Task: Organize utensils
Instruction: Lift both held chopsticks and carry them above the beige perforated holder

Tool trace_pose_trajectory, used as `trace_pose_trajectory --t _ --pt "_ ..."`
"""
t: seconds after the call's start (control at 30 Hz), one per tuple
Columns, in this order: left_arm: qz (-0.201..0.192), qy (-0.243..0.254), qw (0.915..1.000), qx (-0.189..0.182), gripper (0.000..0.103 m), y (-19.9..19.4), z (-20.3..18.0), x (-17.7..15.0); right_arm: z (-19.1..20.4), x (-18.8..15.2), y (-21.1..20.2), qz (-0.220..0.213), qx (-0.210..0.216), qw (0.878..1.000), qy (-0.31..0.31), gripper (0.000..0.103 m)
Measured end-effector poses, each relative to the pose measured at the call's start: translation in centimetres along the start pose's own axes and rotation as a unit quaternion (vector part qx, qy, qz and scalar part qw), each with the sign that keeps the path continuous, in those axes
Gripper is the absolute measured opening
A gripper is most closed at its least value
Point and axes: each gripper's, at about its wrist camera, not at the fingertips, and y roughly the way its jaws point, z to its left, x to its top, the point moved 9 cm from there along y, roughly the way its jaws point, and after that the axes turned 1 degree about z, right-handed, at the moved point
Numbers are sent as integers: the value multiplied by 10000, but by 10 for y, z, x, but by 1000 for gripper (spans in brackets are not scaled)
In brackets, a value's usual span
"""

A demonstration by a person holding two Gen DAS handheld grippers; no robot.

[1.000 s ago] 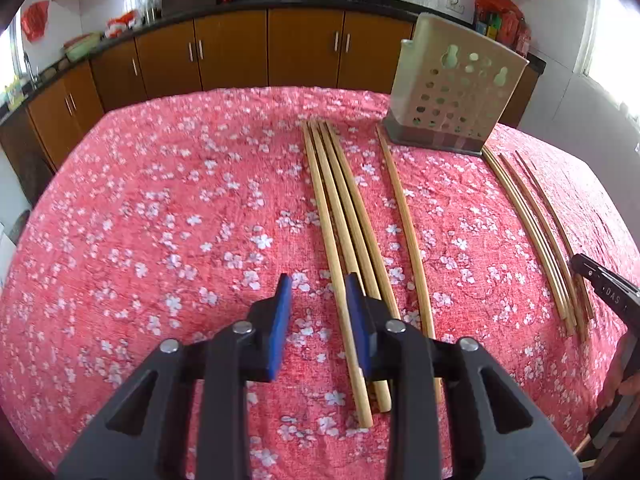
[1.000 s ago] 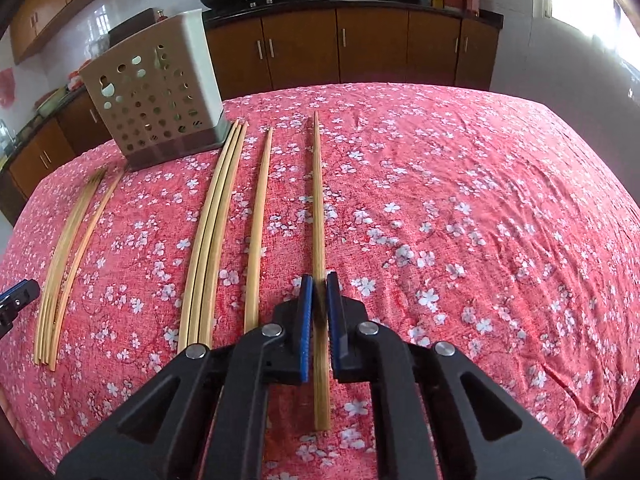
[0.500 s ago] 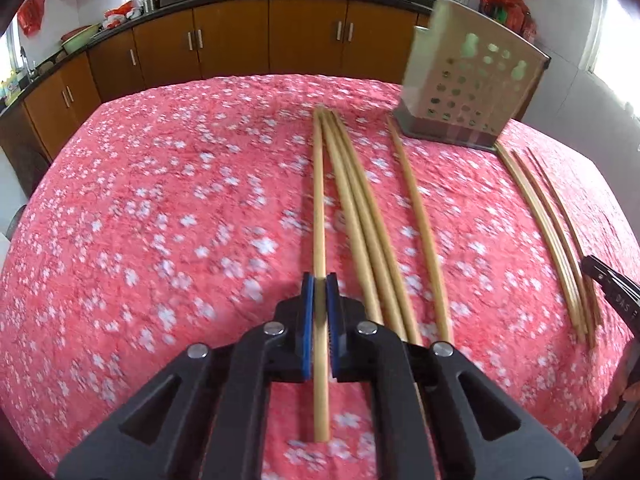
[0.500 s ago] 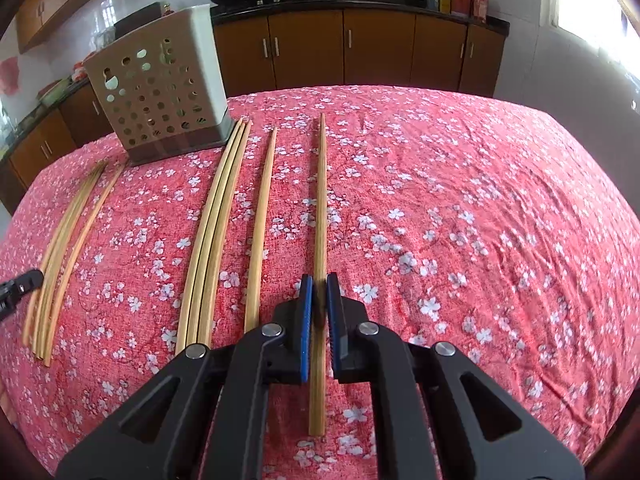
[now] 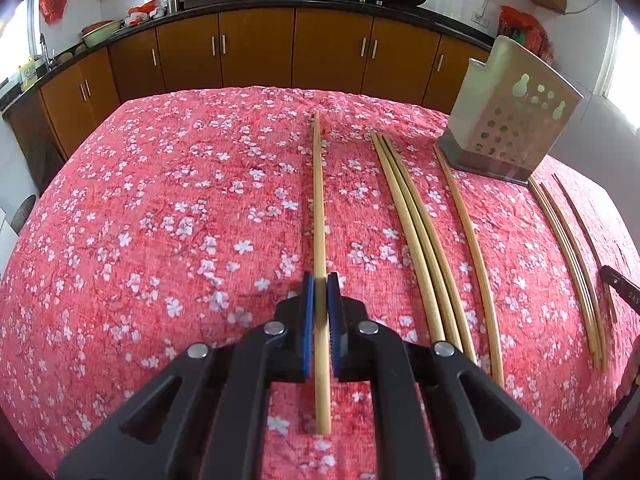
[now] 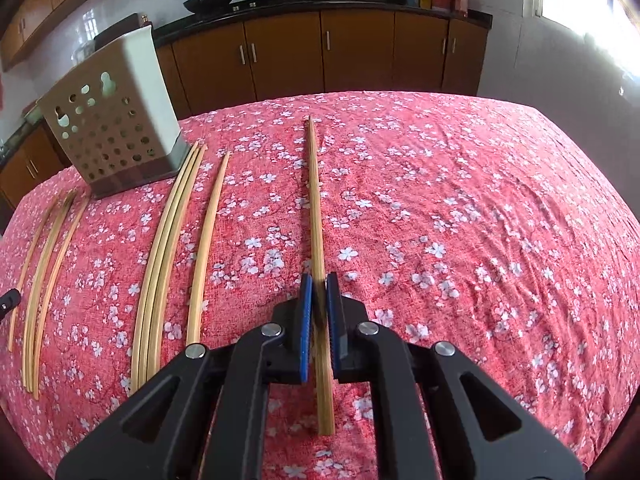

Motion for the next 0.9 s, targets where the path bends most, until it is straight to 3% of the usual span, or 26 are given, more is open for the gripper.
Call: trace_pose_trajectory --t 0.43,0.53,0.9 --pt "12 82 10000 10 8 -10 2 -10 -5 -11 -14 1 85 10000 4 8" --pt "21 37 10000 5 8 -16 4 -8 -10 -6 -28 -192 135 9997 92 8" --pt "-1175 -255 9927 -65 8 -97 20 53 -31 46 -112 -1433 223 9889 316 8"
